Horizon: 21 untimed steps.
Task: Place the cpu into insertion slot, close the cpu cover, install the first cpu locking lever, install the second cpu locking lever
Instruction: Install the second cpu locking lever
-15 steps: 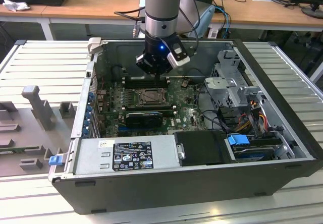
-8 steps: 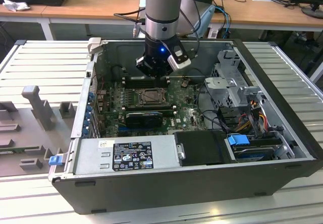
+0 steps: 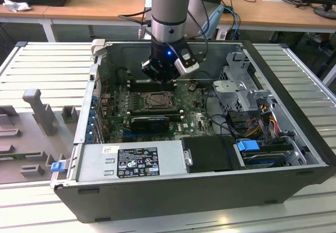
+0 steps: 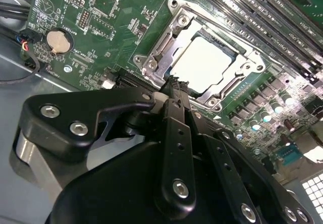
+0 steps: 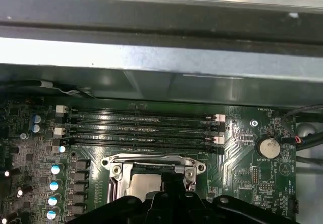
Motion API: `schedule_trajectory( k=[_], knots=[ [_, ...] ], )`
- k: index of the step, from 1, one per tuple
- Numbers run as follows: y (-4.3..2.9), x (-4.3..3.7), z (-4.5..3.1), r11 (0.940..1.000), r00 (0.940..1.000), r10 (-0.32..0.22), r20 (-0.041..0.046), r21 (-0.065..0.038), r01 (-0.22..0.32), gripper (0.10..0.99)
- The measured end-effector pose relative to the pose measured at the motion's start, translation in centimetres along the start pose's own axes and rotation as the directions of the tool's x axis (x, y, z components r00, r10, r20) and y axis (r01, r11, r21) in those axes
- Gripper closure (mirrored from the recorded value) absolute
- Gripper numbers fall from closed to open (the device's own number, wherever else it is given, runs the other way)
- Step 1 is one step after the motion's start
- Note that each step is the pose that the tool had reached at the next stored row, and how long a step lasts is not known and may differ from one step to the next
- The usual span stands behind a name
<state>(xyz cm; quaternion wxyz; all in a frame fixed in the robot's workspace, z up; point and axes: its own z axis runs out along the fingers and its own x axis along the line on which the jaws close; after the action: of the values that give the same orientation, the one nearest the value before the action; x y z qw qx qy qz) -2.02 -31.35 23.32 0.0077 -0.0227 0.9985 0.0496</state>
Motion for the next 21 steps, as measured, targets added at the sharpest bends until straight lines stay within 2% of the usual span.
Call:
schedule_trajectory(
  k=[5, 10, 12, 17, 21],
  knots=[
    [-0.16, 0.01, -0.11, 1.0, 1.0, 0.0, -0.0001, 0.0, 0.0, 0.98],
    [-0.03, -0.02, -1.5, 1.0, 1.0, 0.0, 0.0, 0.0, 0.0, 0.98],
    [-0.14, -0.02, -1.53, 1.0, 1.0, 0.0, 0.0, 0.0, 0.0, 0.98],
    [-0.87, 0.02, -1.6, 1.0, 1.0, 0.0, 0.0, 0.0, 0.0, 0.98],
    [-1.92, 0.07, -1.72, 1.0, 1.0, 0.0, 0.0001, -0.001, 0.0, 0.98]
  ],
)
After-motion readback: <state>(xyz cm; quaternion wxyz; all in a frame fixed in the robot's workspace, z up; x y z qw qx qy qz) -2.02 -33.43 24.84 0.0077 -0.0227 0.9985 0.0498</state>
